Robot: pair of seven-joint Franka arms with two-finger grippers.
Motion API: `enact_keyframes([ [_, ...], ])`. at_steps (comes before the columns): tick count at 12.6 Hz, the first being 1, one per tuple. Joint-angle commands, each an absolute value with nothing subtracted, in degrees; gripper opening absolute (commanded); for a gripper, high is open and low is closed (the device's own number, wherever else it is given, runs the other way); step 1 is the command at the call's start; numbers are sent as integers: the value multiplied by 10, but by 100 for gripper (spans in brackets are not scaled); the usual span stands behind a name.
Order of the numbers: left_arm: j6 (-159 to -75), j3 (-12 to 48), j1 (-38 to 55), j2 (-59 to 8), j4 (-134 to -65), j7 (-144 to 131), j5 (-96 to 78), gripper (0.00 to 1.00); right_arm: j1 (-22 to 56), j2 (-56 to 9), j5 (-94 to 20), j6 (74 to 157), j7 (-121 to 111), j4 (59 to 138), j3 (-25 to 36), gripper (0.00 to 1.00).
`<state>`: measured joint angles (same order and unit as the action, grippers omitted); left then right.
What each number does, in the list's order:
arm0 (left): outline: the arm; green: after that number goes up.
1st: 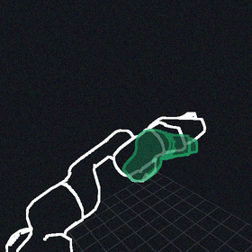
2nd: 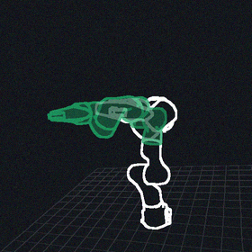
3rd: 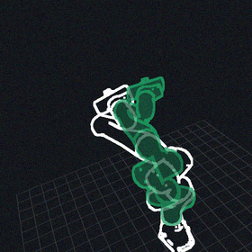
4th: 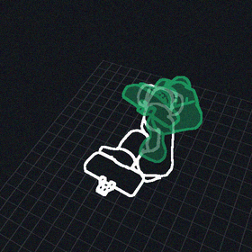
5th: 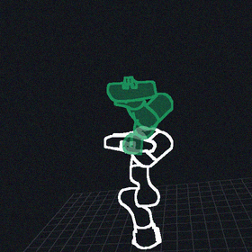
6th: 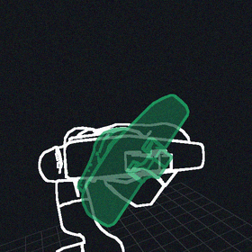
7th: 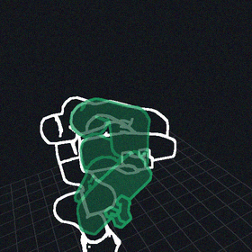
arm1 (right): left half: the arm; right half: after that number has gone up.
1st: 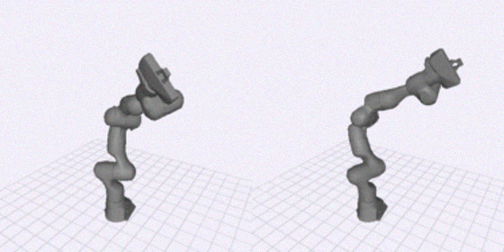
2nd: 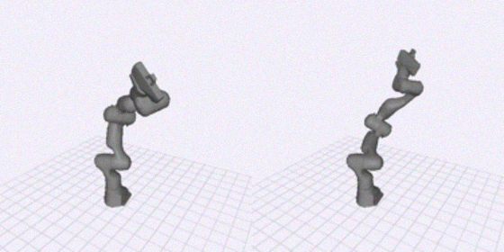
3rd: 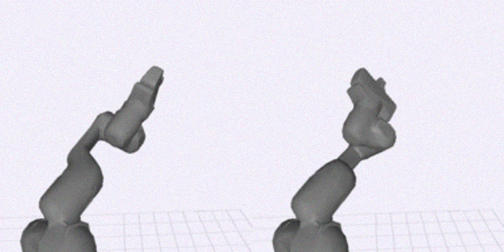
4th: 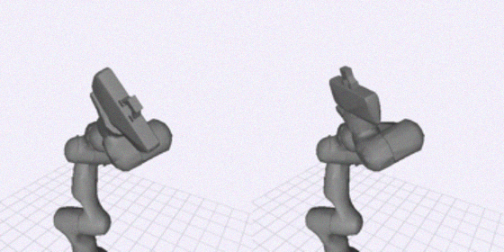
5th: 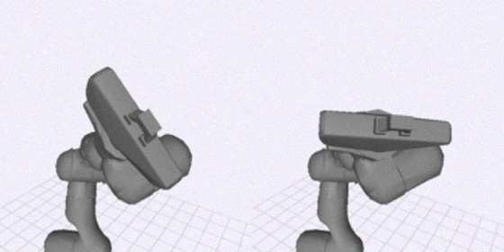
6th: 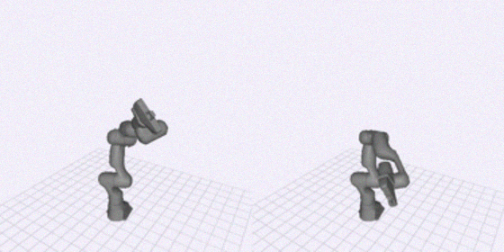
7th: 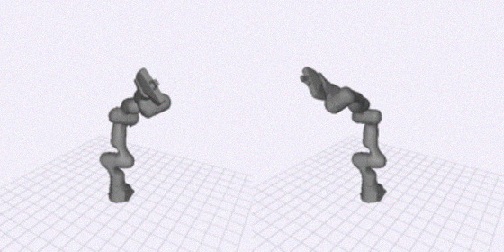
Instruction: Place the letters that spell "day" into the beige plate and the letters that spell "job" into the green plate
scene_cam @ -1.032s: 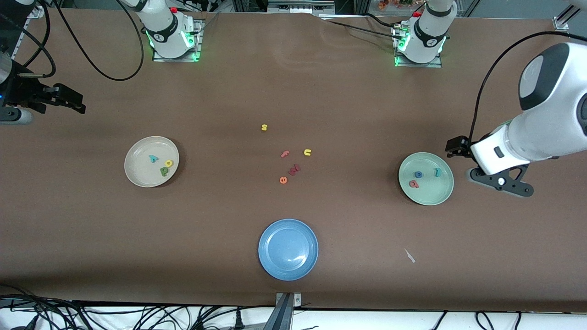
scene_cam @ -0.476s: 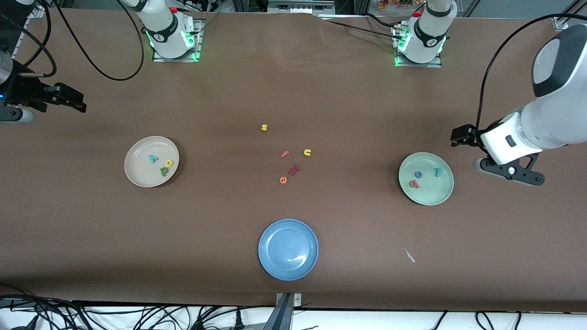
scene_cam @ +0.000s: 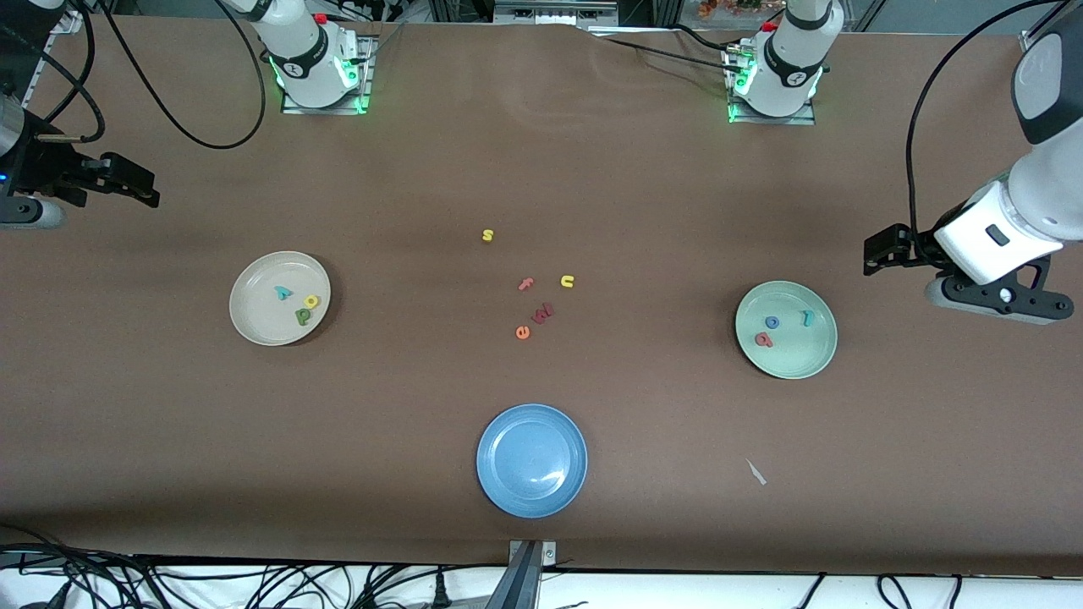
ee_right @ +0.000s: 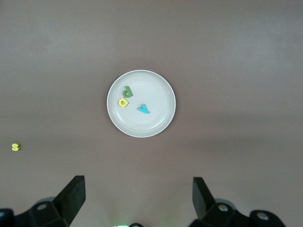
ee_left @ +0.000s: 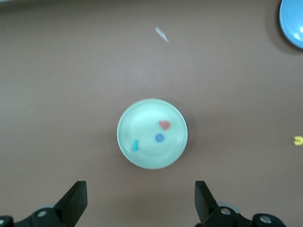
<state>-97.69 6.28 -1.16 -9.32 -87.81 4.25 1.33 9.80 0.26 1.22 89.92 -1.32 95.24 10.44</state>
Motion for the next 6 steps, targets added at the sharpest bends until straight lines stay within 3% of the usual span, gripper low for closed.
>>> enact_keyframes([
  [1,-1006,40,11,-23,-942,47,-2,100,95,4,11,891,-13,949,101,100],
  [6,-1001,38,2,32,-1021,52,-7,100,95,4,10,891,-14,949,101,100],
])
